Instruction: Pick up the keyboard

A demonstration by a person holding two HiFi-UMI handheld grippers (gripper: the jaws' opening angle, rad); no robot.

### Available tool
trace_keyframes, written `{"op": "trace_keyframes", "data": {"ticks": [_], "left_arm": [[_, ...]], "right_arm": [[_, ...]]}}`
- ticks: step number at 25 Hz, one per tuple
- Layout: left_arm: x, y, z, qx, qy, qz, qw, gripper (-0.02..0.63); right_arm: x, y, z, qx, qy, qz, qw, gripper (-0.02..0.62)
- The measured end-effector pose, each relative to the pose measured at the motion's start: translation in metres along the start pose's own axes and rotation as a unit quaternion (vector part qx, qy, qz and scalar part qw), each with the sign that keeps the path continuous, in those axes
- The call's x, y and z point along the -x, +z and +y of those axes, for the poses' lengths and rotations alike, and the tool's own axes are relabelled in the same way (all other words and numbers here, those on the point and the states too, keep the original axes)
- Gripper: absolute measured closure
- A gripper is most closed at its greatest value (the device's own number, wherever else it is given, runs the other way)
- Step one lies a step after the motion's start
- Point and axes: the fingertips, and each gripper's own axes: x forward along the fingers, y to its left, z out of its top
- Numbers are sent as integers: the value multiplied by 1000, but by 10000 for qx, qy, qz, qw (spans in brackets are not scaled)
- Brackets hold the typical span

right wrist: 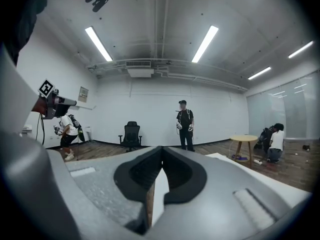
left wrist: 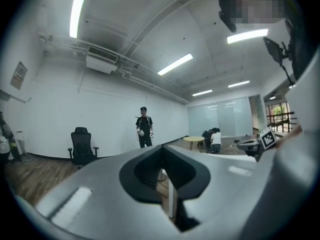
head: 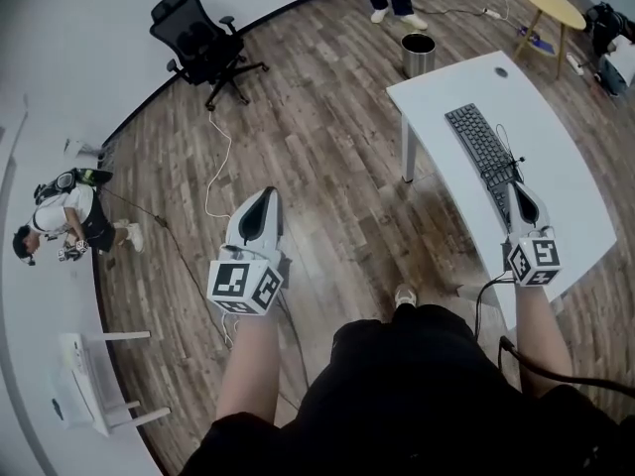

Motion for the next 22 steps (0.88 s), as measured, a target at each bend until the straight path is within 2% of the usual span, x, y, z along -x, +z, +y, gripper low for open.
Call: {"op": "trace_keyframes", "data": {"ticks": [4,16,22], "left_arm": [[-36,-1,0,1,-61,-16,10000,604],[-133,-11,13,26,-397,-89,9992,604],[-216,-16,16,56,-909,-176,9957,604]], "right_arm": [[-34,10,-17,69,-10,-62,10000,594],[-90,-2,-68,82,-356,88,9993,594],[-106,-9,-105,82,-921,113,9957,594]]}}
